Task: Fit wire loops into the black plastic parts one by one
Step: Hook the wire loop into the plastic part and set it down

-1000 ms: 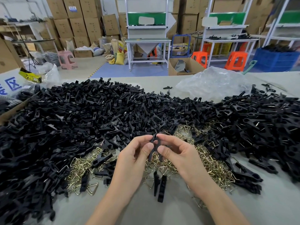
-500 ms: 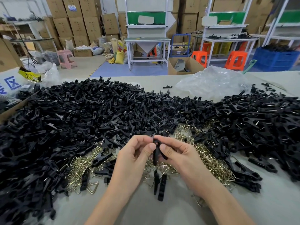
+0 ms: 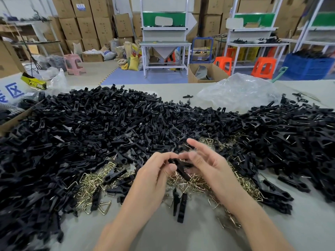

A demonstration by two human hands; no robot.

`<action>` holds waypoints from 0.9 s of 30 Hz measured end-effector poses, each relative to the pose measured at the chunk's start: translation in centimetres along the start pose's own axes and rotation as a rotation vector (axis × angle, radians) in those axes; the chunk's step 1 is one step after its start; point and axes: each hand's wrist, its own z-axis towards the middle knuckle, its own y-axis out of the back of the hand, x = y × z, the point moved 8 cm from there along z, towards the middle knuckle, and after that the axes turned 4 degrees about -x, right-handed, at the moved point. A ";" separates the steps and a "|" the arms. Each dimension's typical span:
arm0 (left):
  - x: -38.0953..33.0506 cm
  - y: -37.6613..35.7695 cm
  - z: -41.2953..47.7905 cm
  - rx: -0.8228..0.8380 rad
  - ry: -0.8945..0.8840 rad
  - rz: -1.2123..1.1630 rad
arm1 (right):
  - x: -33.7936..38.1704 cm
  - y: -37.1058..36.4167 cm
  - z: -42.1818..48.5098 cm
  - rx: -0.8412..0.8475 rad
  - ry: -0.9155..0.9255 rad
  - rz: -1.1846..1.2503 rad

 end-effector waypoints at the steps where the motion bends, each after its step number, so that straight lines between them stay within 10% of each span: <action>1: 0.2 0.4 0.1 -0.044 0.013 0.006 | 0.5 0.8 -0.1 -0.085 0.059 -0.101; 4: 1.0 1.9 0.4 -0.183 0.045 0.026 | 1.6 1.5 -0.6 -0.207 0.186 -0.470; 9: 2.0 3.0 0.3 -0.301 0.067 0.060 | -0.2 -2.2 -1.1 0.161 0.253 -1.013; 27: 1.7 2.9 0.3 -0.270 0.009 0.172 | -1.4 -1.5 -1.3 0.309 0.170 -1.061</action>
